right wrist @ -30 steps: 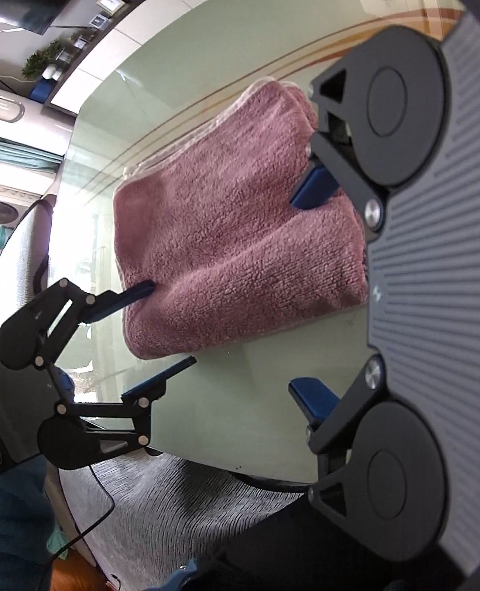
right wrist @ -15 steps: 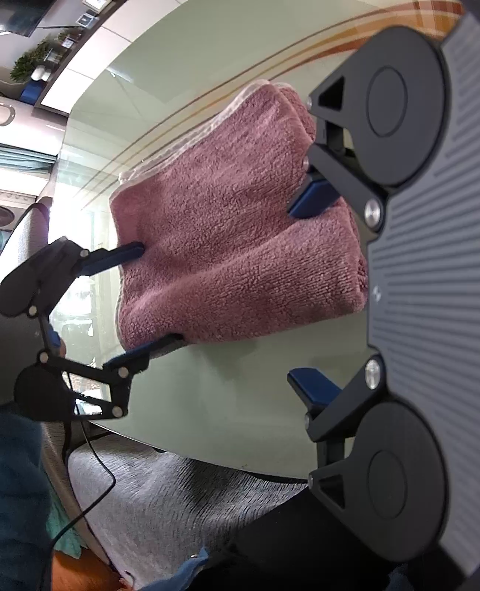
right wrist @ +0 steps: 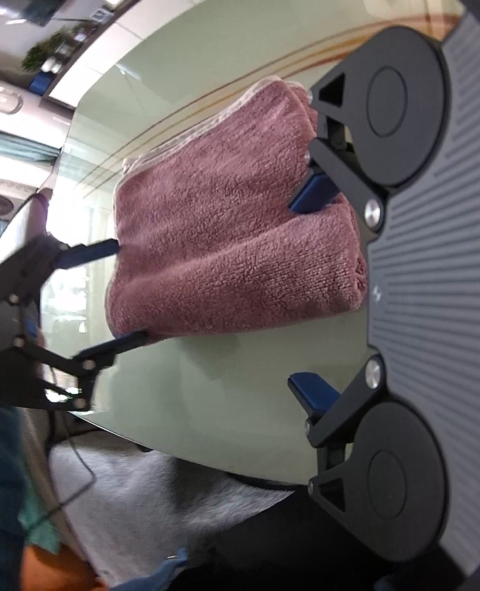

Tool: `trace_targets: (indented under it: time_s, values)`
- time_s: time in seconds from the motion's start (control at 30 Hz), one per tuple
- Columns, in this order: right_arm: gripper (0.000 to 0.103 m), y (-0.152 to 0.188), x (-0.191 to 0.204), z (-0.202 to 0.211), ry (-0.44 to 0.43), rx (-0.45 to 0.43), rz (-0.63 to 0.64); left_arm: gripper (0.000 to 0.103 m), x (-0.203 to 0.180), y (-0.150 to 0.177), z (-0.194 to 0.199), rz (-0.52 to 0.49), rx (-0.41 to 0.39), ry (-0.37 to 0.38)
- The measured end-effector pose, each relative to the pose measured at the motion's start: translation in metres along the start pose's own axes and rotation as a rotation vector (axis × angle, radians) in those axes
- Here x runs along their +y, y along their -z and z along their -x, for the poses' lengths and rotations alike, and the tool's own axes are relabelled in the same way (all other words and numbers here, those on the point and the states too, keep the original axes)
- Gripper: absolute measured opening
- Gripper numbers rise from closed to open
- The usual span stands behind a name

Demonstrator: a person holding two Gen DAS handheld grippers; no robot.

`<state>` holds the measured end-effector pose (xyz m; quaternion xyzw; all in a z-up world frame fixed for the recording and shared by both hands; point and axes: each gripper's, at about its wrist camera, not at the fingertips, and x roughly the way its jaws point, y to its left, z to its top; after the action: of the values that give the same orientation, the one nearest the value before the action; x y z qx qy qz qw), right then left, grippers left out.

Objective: Fold towel

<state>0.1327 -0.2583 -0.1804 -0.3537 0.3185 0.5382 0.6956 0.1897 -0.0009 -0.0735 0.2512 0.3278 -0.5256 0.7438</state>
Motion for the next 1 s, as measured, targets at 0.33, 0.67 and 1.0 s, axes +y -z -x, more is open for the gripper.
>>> trace_targets:
  time_s: [0.33,0.67,1.0]
  values:
    - [0.05,0.002,-0.008,0.007,0.056,-0.002,0.013,0.087,-0.016,0.009,-0.016,-0.069,0.001,0.027]
    - [0.033,0.002,-0.082,0.02,-0.179,-0.029,-0.405,0.086,-0.021,0.013,-0.013,-0.078,-0.018,0.0]
    - [0.034,0.019,-0.107,0.014,-0.339,-0.041,-0.63,0.059,-0.047,0.009,-0.028,-0.244,-0.01,-0.211]
